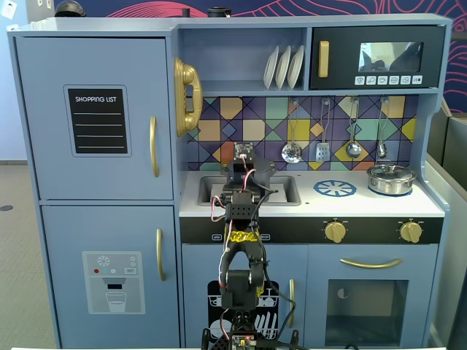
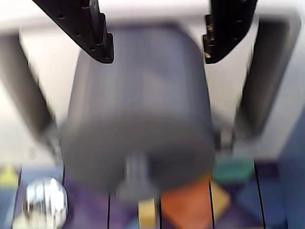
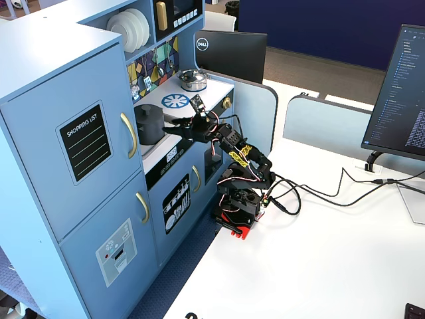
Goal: Take off the lid from the gray recipient and place it on the counter
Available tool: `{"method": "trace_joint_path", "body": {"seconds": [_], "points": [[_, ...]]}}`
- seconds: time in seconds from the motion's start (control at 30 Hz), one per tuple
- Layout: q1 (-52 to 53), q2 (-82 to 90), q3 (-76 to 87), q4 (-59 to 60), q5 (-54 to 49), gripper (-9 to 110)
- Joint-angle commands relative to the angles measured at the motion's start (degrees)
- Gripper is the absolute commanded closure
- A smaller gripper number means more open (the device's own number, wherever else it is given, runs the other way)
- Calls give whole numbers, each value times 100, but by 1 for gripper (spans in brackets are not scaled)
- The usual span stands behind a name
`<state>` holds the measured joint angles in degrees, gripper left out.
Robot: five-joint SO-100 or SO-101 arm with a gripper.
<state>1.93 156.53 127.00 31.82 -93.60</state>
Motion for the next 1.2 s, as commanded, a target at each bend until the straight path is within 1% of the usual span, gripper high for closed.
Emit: {"method": "trace_joint_path", "body": {"seconds": [0.0, 0.13, 0.33, 0.53, 1.17], "points": [[-79, -352, -536, -633, -79, 83], [-26, -729, -686, -1002, -88, 83], [-35, -1424, -826, -1916, -105, 81], [193, -2057, -940, -2487, -167, 83], [211, -3524, -1960, -2883, -185, 86]]}}
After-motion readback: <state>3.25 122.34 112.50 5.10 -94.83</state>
